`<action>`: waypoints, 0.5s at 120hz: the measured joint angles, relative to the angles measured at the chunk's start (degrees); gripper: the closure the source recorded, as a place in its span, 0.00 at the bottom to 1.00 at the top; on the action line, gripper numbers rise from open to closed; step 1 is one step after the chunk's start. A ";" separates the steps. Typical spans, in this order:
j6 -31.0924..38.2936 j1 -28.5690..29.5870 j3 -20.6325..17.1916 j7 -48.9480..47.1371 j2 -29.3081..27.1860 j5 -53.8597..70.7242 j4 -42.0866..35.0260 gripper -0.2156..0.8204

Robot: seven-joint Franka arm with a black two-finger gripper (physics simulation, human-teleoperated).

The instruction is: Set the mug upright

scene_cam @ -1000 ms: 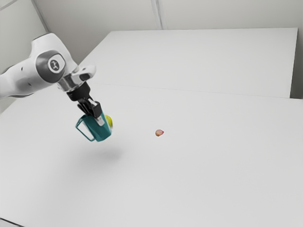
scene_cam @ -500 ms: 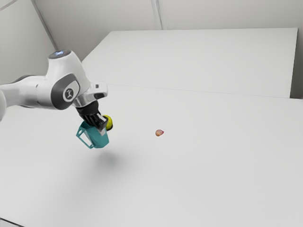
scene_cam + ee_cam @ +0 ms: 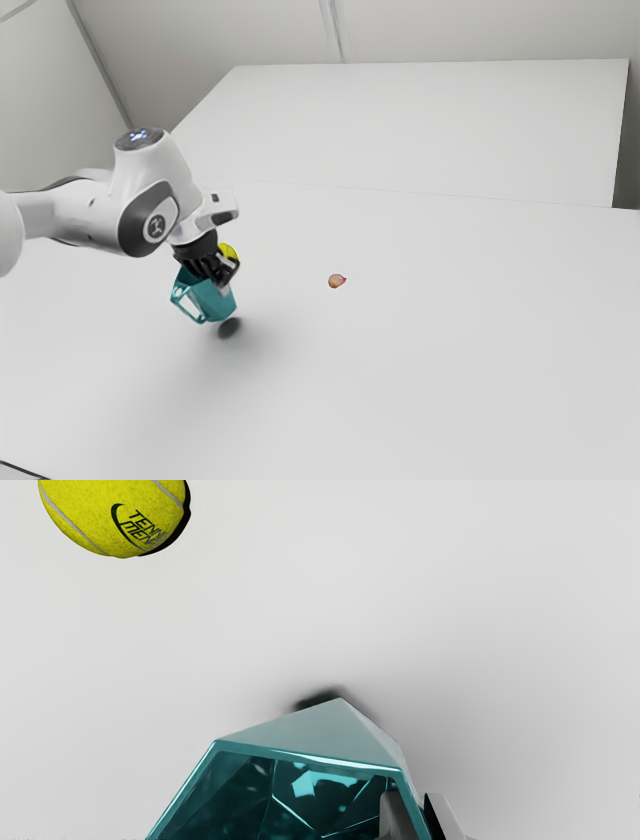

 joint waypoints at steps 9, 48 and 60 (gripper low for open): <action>0.03 -0.12 -0.01 -0.99 0.30 0.03 -0.35 0.96; 0.50 -0.24 -0.26 -4.20 3.23 0.11 -0.45 0.96; 0.62 -0.31 -0.28 -4.97 3.72 0.22 -0.43 0.96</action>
